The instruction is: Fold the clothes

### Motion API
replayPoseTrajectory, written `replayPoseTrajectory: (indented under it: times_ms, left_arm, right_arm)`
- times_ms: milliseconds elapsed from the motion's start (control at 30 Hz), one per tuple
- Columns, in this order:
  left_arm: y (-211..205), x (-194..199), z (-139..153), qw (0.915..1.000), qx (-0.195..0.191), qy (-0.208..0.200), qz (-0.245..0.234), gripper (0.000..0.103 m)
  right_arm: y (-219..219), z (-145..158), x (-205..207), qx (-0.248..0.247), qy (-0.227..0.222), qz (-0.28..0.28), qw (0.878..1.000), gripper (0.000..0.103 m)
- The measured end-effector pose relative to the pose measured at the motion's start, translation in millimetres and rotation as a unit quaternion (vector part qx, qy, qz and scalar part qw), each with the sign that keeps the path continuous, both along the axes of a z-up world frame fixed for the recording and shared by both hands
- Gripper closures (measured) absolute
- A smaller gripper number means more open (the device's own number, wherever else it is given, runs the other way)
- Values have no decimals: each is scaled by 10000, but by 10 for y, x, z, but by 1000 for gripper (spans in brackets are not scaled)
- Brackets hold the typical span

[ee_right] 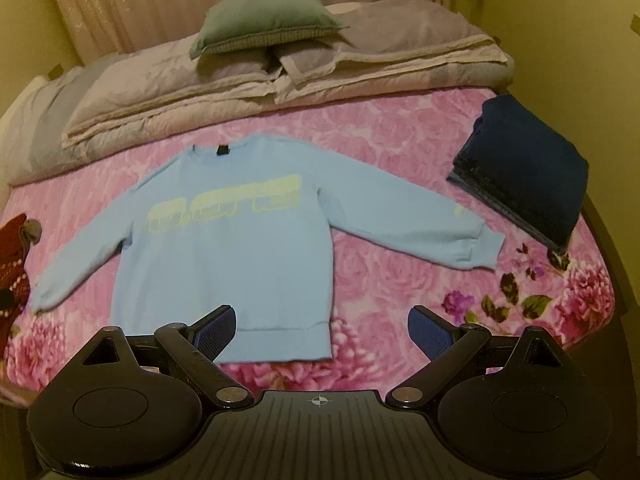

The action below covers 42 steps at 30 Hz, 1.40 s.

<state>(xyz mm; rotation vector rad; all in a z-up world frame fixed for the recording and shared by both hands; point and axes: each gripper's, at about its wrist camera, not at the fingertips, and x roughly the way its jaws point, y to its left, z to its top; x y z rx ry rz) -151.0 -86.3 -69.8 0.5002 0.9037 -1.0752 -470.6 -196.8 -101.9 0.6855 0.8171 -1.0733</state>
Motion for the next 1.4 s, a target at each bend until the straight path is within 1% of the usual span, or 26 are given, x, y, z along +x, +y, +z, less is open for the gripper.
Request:
replayPoseTrajectory:
  times_ms: [300, 633, 833, 1233, 1400]
  left_arm:
    - [440, -127, -119, 9985, 298, 28, 450, 60]
    - [745, -186, -69, 9962, 379, -37, 785, 60]
    - [827, -209, -19, 9954, 409, -181, 853, 59]
    - [939, -237, 15, 9943, 419, -238, 950, 58]
    - [912, -274, 15, 9948, 426, -234, 892, 58]
  right_arm:
    - [205, -180, -54, 243, 121, 540, 9982, 8]
    - [340, -254, 8, 299, 166, 977, 9946, 8]
    - [362, -278, 15, 324, 125, 1068, 9937, 8]
    - [410, -295, 57, 321, 105, 1271, 9913, 8]
    - [409, -311, 43, 324, 112, 1278, 9912, 8]
